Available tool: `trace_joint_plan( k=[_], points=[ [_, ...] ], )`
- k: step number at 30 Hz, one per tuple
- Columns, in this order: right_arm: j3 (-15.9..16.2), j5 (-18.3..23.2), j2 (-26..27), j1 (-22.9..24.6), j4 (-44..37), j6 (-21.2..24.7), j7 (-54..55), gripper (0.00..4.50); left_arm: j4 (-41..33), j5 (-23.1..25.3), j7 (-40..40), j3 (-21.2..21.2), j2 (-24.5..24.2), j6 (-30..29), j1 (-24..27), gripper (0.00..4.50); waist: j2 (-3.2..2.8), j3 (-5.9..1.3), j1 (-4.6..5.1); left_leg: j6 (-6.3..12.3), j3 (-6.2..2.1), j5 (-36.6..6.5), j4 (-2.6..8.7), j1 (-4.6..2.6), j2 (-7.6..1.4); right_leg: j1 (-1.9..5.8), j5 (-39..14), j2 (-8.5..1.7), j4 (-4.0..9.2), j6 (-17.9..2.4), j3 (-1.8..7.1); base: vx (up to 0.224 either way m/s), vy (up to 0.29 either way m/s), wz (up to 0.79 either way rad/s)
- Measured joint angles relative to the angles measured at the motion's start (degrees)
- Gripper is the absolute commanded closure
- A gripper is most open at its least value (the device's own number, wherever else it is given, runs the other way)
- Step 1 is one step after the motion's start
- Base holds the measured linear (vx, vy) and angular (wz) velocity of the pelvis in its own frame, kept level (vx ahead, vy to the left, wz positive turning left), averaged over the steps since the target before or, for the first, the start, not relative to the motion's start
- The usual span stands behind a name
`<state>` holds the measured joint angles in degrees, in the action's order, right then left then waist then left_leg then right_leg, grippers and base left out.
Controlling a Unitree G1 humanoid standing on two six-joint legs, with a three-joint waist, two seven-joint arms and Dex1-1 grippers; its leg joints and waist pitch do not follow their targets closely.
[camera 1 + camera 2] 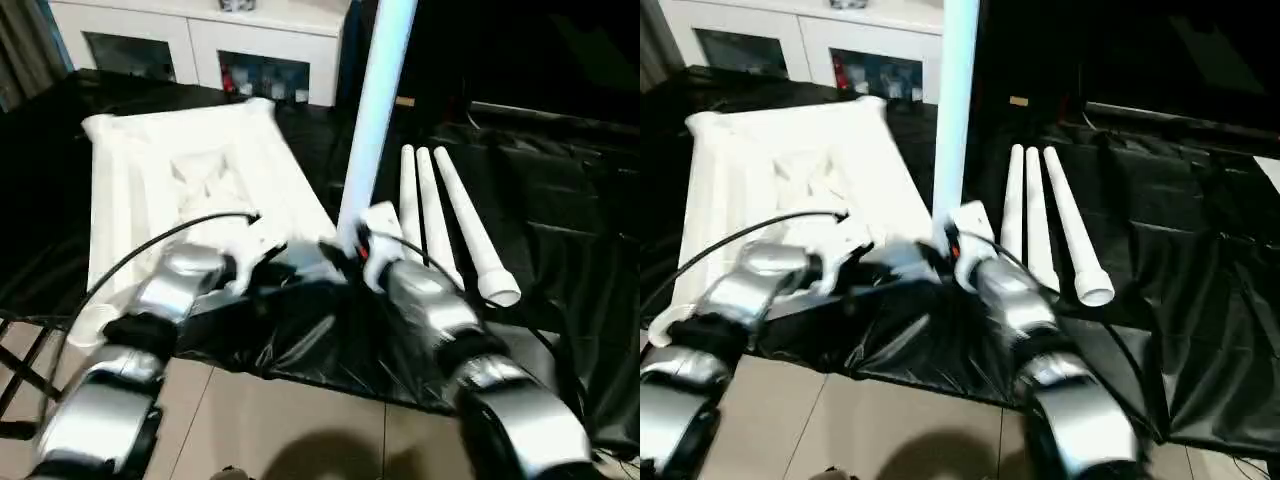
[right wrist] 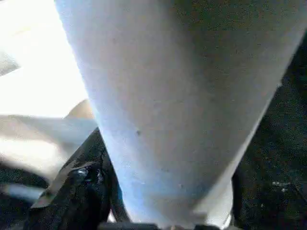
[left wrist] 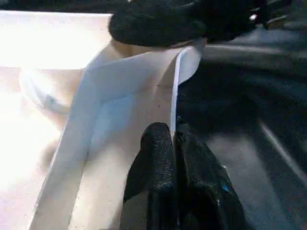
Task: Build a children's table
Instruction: Rotate leg to tighten
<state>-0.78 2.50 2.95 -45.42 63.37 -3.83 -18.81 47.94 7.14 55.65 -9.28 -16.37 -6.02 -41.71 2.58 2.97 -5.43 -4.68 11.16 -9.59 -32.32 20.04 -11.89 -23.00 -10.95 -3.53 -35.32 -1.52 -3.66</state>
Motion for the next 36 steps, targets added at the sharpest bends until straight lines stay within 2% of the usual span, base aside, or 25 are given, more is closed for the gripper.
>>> trace_joint_plan(
  k=[1, 2, 5, 8, 16, 20, 26, 29, 36],
  points=[
    [-0.1, -0.1, 0.2, 0.0, 0.4, -0.6, 0.7, 1.78, 0.2, 0.0, -0.1, 0.1, 0.1, 0.0, -0.1, 4.5, -0.04, -0.02, -0.02, 0.0, 0.0, 0.0, 0.0, 0.02, 0.0, 0.0, 0.0, 0.0, 0.0, 0.0, 0.0, 0.0, 0.0, 0.0],
    [-0.1, -0.3, 0.3, -0.1, 0.6, -1.1, 0.9, 1.22, 0.4, 0.0, -0.1, 0.1, 0.2, 0.0, -0.2, 4.5, -0.09, -0.05, -0.02, 0.0, 0.01, 0.0, 0.0, 0.02, 0.0, 0.0, 0.0, 0.0, 0.0, -0.1, 0.01, 0.0, 0.0, 0.0],
    [-0.2, -0.5, 0.5, -0.2, 1.5, -3.0, 0.1, 1.06, 0.7, 0.0, -0.3, 0.7, 0.1, 0.1, -0.3, 4.5, -0.14, -0.06, 0.1, 0.01, 0.02, 0.0, 0.0, 0.03, 0.0, 0.0, 0.0, 0.0, 0.01, -0.1, 0.01, 0.0, 0.0, 0.0],
    [-0.5, -0.4, 0.5, -0.2, 2.1, -3.9, -0.9, 0.61, 0.8, 0.0, -0.3, 0.7, -0.1, 0.3, -0.3, 4.5, -0.13, -0.05, 0.14, 0.01, 0.03, 0.0, -0.01, 0.03, 0.0, -0.01, 0.0, -0.01, 0.01, -0.1, 0.01, 0.0, 0.0, 0.0],
    [-0.2, -0.2, -2.1, 0.7, 1.8, -5.6, -14.8, 0.61, 0.7, -0.8, 4.2, 1.5, -2.7, 2.6, 0.7, 4.5, -0.18, 0.03, 0.44, 0.01, 0.03, 0.0, 0.13, 0.03, -0.02, -0.09, 0.0, 0.05, 0.0, -0.1, 0.01, 0.0, 0.0, 0.0],
    [2.1, -0.2, -4.9, 3.0, -1.2, -6.1, -26.8, 0.61, -2.0, -3.0, 10.7, 2.1, -5.5, 2.8, 3.2, 4.5, -0.23, 0.04, 0.4, 0.02, 0.04, 0.0, 0.08, 0.04, -0.05, -0.09, -0.1, 0.07, -0.01, -0.2, 0.01, 0.0, 0.0, 0.0],
    [6.1, -0.4, -7.8, 5.3, -5.7, -6.8, -41.5, 0.61, -6.0, -5.0, 20.0, 1.6, -7.8, 2.7, 5.9, 4.5, -0.23, 0.05, -0.48, 0.05, 0.09, 0.0, 0.01, 0.13, -0.06, -0.1, -0.2, 0.05, 0.04, -0.2, 0.0, 0.0, 0.0, 0.0],
    [7.1, -0.4, -8.5, 6.5, -7.5, -6.8, -45.0, 0.84, -6.7, -5.2, 22.3, 1.4, -8.6, 2.7, 6.6, 4.5, -0.2, 0.07, -0.92, 0.04, 0.09, 0.0, -0.02, 0.11, -0.06, -0.09, -0.2, 0.04, 0.03, -0.2, 0.0, 0.0, 0.0, 0.0],
    [8.1, -0.4, -9.3, 7.6, -10.0, -6.1, -47.4, 1.36, -8.2, -5.7, 24.1, 1.0, -9.6, 2.7, 7.5, 4.5, -0.16, 0.09, -1.02, 0.03, 0.09, 0.0, 0.01, 0.09, -0.07, -0.08, -0.2, 0.04, 0.02, -0.2, 0.0, 0.0, 0.0, 0.0]
  ],
)
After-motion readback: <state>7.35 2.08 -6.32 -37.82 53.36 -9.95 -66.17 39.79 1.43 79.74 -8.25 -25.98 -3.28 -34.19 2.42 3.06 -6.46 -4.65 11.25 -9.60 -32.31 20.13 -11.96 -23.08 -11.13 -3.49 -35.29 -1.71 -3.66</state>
